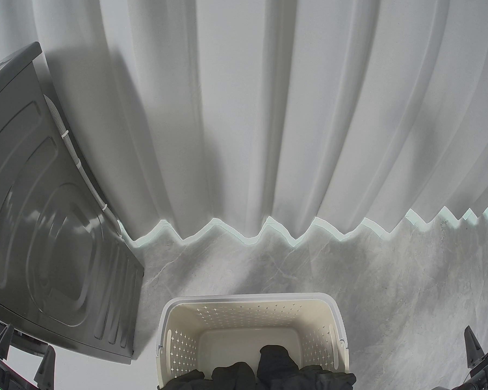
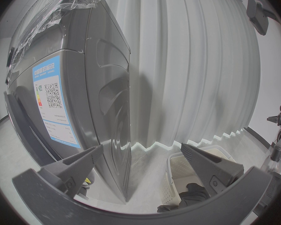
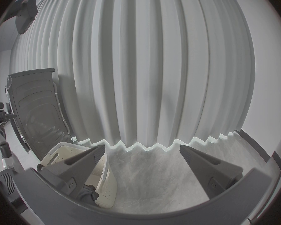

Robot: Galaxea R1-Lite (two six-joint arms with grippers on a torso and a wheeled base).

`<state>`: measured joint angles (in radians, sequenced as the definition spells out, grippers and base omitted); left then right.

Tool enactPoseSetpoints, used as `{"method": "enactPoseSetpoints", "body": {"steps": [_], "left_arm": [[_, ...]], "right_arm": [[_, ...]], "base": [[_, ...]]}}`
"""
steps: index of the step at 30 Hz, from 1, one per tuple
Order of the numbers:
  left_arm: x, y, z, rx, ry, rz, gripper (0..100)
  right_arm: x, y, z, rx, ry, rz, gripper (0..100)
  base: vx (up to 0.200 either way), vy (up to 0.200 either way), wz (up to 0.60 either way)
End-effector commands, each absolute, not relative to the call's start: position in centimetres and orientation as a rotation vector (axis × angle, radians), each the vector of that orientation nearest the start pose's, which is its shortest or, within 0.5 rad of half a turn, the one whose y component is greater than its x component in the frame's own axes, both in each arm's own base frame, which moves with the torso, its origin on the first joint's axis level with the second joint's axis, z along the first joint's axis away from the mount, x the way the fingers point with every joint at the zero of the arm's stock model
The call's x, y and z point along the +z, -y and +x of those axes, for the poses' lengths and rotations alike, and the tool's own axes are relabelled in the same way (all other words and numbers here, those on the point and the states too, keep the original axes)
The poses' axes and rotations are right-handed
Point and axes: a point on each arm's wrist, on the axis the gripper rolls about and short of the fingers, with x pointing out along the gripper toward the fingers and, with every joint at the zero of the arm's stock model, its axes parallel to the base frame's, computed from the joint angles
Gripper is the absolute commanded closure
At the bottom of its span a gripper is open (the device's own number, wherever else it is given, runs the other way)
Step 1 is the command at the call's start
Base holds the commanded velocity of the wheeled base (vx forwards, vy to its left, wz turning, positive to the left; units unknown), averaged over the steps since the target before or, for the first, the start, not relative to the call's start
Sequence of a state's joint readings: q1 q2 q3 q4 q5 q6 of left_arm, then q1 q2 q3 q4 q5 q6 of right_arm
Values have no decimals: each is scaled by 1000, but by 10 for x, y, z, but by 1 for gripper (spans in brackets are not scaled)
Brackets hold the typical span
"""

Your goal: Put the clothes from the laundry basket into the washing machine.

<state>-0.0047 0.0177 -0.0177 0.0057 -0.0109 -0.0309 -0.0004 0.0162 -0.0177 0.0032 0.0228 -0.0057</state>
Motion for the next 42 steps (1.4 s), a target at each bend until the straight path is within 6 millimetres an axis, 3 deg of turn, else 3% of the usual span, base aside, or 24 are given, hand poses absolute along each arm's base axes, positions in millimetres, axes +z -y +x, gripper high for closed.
{"method": "enactPoseSetpoints", "body": {"steps": [1,42], "left_arm": [[76,0,-23,-15,-3,-31,0],[76,0,-23,-15,-3,-31,0]], "right_arm": [[75,-1,-23,23,-3,-6,0],[75,-1,-23,21,-3,-6,0]], "base": [[-200,0,0],[-200,0,0]]}}
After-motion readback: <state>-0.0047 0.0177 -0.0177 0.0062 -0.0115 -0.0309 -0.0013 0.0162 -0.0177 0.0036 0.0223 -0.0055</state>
